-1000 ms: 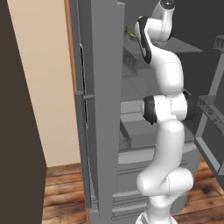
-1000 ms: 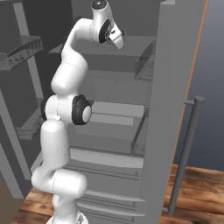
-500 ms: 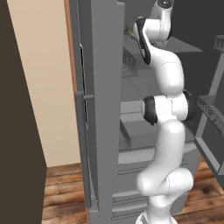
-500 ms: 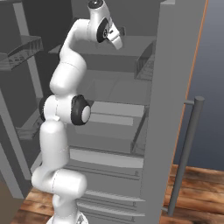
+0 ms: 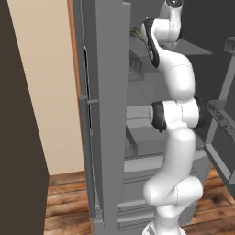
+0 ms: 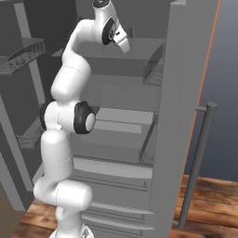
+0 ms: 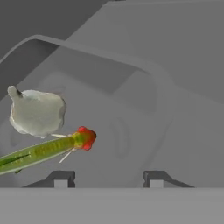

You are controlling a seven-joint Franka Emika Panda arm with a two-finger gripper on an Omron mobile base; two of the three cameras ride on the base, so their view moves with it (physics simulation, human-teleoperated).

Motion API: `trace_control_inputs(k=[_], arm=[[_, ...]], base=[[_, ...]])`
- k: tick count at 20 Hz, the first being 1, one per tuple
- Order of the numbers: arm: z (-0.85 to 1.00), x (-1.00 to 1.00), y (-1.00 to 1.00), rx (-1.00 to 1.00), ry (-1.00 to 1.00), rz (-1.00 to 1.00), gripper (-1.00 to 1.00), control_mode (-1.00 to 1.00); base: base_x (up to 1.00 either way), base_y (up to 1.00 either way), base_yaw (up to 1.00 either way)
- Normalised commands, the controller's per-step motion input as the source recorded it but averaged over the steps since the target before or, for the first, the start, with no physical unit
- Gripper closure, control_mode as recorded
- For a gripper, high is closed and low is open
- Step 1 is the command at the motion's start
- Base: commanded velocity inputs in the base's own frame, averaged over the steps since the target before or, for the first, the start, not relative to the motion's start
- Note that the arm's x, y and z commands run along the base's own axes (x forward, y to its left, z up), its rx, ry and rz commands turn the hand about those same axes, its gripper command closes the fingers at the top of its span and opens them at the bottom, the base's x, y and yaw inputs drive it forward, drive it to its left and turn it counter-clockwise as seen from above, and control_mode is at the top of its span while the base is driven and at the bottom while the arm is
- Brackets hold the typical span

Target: Place the tupperware containing the fish and garlic meal in the microwave. Close the microwave door and press the start button to reheat the meal.

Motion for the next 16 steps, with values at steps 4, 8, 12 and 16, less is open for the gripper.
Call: trace_control_inputs(k=[4,8,12,16], arm=[[-0.17,-0.54,-0.15,0.0,-0.12,-0.14,1.0,-1.0],[-0.14,-0.68,-0.2,0.0,-0.12,-0.16,1.0,-1.0],[-0.27,-0.94,-0.13,0.0,-0.14,-0.15,1.0,-1.0],[-0.22,-1.0,0.0,0.0,-0.14,-0.1,1.0,-1.0]], base=[[0.0,0.0,0.0],[0.0,0.0,0.0],[0.0,0.0,0.0],[0.0,0.0,0.0]])
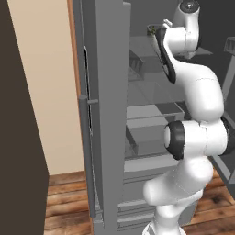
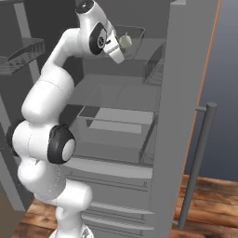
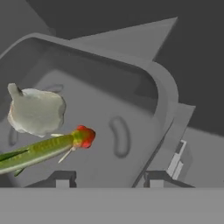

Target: Place the tupperware containing the fish and garlic meal in the microwave. Close the microwave door and press the start button to reheat the meal.

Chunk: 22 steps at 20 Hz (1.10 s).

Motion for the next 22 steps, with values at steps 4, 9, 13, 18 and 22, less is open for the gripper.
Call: trace_control_inputs(k=[4,9,13,18,22], arm=[[-0.01,-1.0,0.0,0.0,-0.04,-0.01,1.0,-1.0],[0.0,-1.0,0.0,0.01,0.0,0.0,1.0,-1.0],[-0.04,-1.0,0.0,0.05,0.1,0.0,1.0,-1.0],[-0.3,-1.0,0.0,0.04,0.2,0.0,1.0,-1.0],[-0.69,-0.98,0.01,0.0,0.26,0.01,1.0,-1.0]], base=[[0.0,0.0,0.0],[0.0,0.0,0.0],[0.0,0.0,0.0],[0.0,0.0,0.0],[0.0,0.0,0.0]])
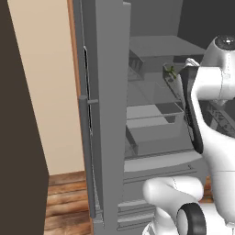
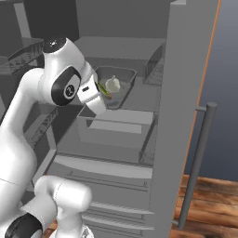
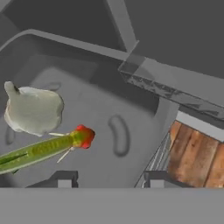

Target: Place the tupperware containing the fish and garlic meal in the microwave. Close the microwave door and press the start button to reheat the meal.

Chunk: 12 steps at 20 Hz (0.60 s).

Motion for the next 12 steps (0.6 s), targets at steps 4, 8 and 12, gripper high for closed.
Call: trace_control_inputs(k=[4,8,12], arm=[[-0.68,-0.72,0.13,-0.01,0.28,0.01,1.0,-1.0],[-0.53,-0.5,0.1,0.0,0.21,0.0,1.0,-1.0],[-0.13,-0.15,0.0,0.0,0.01,0.0,1.0,-1.0]], base=[[0.0,0.0,0.0],[0.0,0.0,0.0],[0.0,0.0,0.0]])
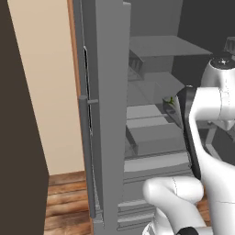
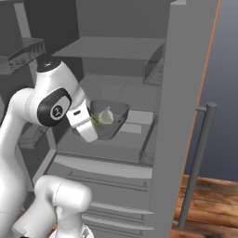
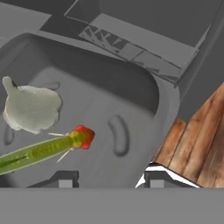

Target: Place the tupperware containing the fish and garlic meal in the microwave. Close the microwave door and press the start button to reheat the meal.

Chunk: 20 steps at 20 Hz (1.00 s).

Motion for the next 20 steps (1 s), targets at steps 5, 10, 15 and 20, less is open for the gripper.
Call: trace_control_inputs(k=[5,10,15,20], arm=[[-0.03,0.0,0.0,0.0,0.0,0.0,1.0,-1.0],[-0.03,-0.01,0.0,0.0,0.0,0.0,1.0,1.0],[0.0,0.0,0.0,0.0,0.0,0.0,1.0,1.0],[0.0,0.0,0.0,0.0,0.0,0.0,1.0,1.0]], base=[[0.0,0.0,0.0],[-0.27,0.0,0.0],[-0.85,0.0,0.0],[-0.91,0.0,0.0]])
